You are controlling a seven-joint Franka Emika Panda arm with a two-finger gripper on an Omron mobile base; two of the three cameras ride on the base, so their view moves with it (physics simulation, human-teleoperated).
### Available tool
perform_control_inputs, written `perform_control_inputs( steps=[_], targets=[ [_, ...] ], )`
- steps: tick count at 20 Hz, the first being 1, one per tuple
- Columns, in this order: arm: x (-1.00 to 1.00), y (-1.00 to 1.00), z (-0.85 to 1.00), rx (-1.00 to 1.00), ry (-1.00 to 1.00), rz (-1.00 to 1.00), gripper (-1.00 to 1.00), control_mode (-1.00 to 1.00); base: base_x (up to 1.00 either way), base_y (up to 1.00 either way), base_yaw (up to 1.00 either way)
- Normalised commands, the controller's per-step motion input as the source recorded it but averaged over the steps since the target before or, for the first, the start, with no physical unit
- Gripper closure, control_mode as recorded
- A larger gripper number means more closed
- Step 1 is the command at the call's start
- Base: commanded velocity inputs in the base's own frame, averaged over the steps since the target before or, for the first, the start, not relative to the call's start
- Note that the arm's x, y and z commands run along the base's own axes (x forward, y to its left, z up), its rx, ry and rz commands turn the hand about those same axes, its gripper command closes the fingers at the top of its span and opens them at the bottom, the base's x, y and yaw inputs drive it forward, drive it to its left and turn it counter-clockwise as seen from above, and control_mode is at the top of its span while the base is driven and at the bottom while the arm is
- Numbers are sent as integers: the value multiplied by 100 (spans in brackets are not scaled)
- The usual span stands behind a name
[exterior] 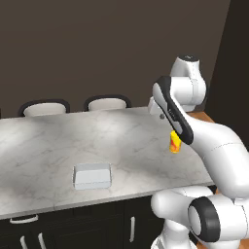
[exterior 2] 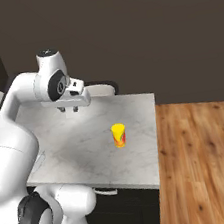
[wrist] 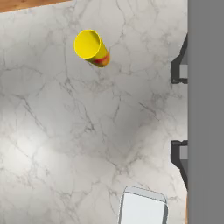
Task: Pick the cup and tupperware and place them in the sink. Then turn on the water.
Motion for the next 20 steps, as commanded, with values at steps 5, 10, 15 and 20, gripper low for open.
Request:
perform_control_inputs(
  steps=[5,10,15,20],
  targets=[
    [-6,-2,0,0,0,0,-100,-100,0,0,0],
    [-1,-17,-2,0,0,0,-100,-100,0,0,0],
    [0,-13,-12,-1,1,0,-100,-100,0,0,0],
    [0,-21,-19,-2,3,0,-100,-100,0,0,0]
  ],
)
